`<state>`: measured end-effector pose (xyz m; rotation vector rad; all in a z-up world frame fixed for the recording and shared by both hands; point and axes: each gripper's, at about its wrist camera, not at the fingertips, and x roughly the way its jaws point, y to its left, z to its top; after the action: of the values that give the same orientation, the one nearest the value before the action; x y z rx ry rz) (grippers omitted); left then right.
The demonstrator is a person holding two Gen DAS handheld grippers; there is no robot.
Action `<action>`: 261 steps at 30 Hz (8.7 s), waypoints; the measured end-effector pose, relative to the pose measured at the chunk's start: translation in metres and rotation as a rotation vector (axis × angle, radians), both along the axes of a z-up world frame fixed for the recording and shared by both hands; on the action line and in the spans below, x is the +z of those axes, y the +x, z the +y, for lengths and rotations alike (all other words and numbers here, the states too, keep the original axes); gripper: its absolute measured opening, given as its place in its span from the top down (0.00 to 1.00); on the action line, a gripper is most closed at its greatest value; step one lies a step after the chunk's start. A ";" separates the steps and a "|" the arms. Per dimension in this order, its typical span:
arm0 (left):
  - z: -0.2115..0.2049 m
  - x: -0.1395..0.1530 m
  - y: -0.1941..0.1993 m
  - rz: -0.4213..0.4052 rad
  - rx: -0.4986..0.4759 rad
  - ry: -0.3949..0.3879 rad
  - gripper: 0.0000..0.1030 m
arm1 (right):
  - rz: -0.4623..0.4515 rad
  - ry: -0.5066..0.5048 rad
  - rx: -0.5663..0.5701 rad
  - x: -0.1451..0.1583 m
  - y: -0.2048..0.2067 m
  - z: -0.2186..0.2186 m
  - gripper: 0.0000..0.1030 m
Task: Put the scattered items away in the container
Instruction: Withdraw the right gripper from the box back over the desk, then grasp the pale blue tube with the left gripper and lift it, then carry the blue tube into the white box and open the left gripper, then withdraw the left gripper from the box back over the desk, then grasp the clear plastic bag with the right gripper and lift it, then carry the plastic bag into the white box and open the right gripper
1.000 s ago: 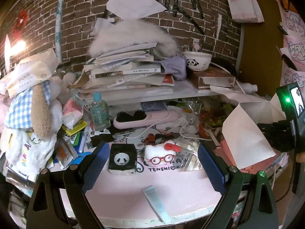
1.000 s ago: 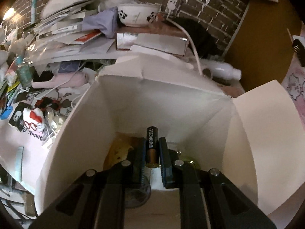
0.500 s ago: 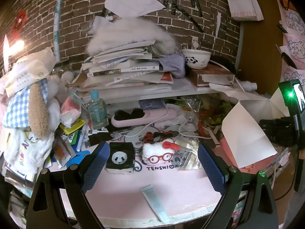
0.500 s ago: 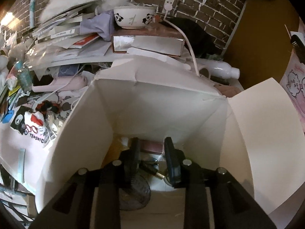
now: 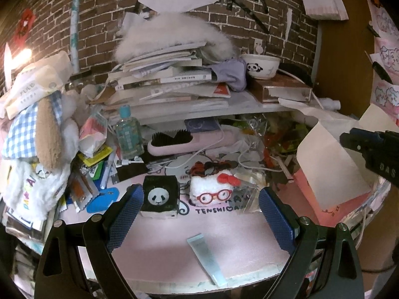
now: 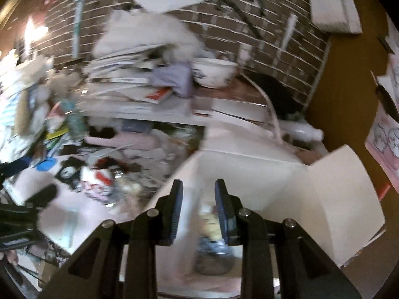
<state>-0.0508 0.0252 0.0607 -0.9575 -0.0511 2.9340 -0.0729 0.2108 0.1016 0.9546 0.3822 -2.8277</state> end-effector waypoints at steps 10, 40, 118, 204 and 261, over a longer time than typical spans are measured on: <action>0.003 -0.018 -0.002 -0.058 0.004 -0.047 0.10 | -0.092 0.025 0.151 -0.049 0.012 -0.069 0.79; 0.000 -0.087 0.013 -0.234 -0.047 -0.086 0.37 | 0.042 0.234 0.082 -0.110 0.015 -0.099 0.79; 0.217 0.042 -0.108 -0.466 -0.722 -0.217 0.88 | -0.056 0.148 0.097 -0.133 -0.001 -0.102 0.78; -0.044 -0.012 -0.006 0.016 0.083 -0.028 0.03 | 0.012 -0.016 0.002 -0.131 -0.019 -0.089 0.84; -0.021 0.032 0.010 0.098 0.057 -0.038 0.03 | 0.126 0.348 -0.244 -0.012 -0.022 0.030 0.84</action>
<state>-0.0403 0.0046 0.0931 -0.8296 -0.0186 3.0398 -0.0946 0.2413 0.0893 0.9381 0.8513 -3.1174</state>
